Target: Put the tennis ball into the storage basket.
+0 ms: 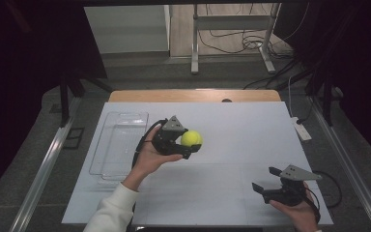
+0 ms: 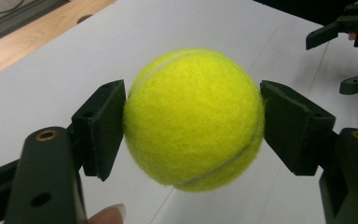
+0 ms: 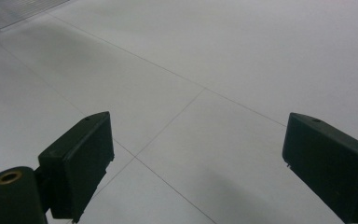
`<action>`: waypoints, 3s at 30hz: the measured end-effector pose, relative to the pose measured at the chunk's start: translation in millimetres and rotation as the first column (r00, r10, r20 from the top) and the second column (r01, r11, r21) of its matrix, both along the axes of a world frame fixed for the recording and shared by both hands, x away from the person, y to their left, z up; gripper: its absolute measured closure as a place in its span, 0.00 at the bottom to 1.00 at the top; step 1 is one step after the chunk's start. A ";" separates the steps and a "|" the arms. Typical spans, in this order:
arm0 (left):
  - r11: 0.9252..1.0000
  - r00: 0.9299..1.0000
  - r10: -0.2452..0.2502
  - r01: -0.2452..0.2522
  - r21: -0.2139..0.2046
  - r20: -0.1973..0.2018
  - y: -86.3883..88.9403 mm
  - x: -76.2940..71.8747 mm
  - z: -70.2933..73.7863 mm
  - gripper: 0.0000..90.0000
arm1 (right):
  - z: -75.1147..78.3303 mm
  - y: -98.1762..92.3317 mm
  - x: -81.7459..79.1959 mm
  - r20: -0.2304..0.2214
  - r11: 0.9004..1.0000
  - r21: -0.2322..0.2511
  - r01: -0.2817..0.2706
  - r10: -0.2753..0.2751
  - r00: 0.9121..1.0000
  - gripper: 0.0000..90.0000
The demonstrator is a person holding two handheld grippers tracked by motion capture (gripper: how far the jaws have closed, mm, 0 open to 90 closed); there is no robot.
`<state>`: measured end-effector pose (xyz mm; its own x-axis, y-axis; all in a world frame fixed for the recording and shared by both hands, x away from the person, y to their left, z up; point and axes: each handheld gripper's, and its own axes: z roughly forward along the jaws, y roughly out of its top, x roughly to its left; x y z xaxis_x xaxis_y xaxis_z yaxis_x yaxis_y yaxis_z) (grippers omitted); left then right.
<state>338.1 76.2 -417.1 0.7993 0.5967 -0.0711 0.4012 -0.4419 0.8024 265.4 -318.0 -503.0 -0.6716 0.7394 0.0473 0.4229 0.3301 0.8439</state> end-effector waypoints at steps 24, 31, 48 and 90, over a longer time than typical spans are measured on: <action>0.995 0.995 0.097 -0.096 -0.015 0.008 30.2 8.7 -0.2 0.30 | 0.0 -0.5 0.5 0.002 1.000 0.000 0.000 0.000 1.000 0.10; 0.992 0.992 0.124 -0.123 -0.028 0.013 39.3 10.2 2.0 0.30 | -0.2 -0.2 0.5 0.002 1.000 0.001 -0.001 0.001 1.000 0.10; 0.983 0.984 0.175 -0.173 -0.058 0.034 58.0 11.0 9.2 0.30 | 0.8 -0.7 0.1 0.007 1.000 0.004 -0.002 0.002 1.000 0.10; 0.951 0.953 0.299 -0.293 -0.098 0.052 97.2 16.3 13.3 0.30 | 1.3 -0.7 -0.1 0.012 1.000 0.002 -0.002 0.002 1.000 0.10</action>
